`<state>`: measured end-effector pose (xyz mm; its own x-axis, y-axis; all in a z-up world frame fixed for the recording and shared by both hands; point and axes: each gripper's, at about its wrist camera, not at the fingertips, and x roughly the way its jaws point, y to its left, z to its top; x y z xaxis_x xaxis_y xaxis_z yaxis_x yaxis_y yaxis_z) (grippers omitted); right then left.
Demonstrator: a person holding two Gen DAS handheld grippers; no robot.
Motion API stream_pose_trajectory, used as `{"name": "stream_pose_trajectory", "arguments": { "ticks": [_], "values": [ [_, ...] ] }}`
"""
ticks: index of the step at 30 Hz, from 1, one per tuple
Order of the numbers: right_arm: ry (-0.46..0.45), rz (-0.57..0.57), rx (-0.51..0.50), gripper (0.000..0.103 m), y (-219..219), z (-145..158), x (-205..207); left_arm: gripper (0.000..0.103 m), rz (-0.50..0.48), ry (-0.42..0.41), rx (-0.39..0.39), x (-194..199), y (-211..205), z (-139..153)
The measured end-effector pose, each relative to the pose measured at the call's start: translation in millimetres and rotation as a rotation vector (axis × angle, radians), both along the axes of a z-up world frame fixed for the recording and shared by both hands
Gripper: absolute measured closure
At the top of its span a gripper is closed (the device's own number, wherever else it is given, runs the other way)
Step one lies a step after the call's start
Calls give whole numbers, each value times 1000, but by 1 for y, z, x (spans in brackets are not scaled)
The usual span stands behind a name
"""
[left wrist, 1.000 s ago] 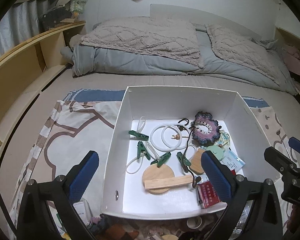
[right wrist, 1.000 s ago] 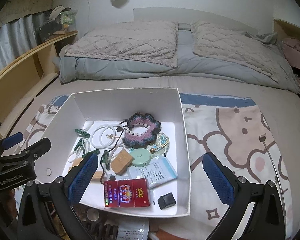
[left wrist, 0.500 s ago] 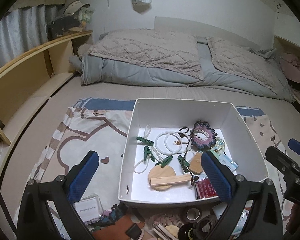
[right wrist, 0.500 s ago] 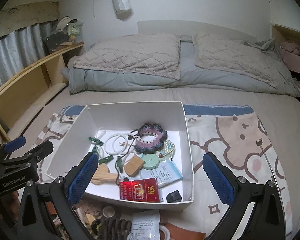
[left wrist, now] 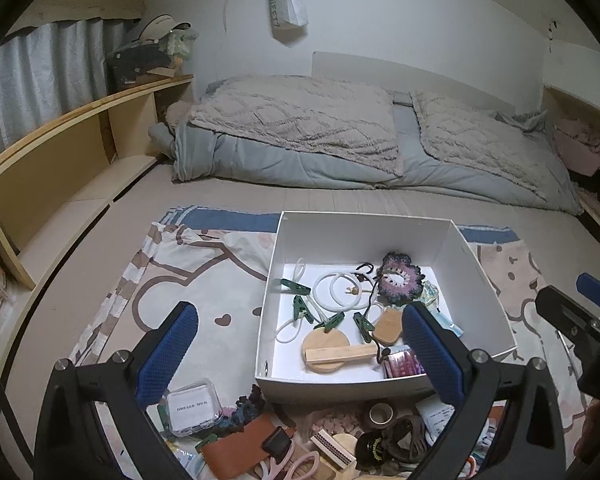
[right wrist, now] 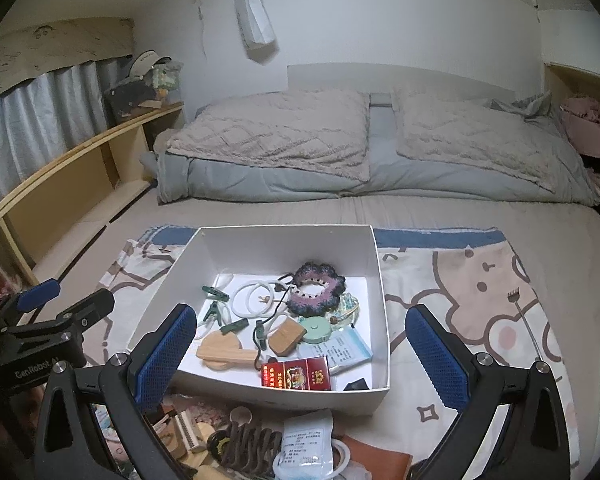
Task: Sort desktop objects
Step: 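Raise both tools away from the white box toward the pile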
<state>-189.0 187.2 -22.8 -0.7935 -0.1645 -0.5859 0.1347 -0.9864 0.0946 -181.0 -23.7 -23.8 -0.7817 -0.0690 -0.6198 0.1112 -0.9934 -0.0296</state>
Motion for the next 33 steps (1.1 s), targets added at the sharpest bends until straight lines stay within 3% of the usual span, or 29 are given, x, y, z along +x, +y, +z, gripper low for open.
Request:
{"name": "stream_pose_trajectory", "arguments": {
  "ticks": [24,33],
  "values": [
    [65,51,25,0,-10,35,54,0,-36,108,-70,67,6,46],
    [111,61,71,0,-9,41,76,0,-47,120,-25,85,-1,53]
  ]
}}
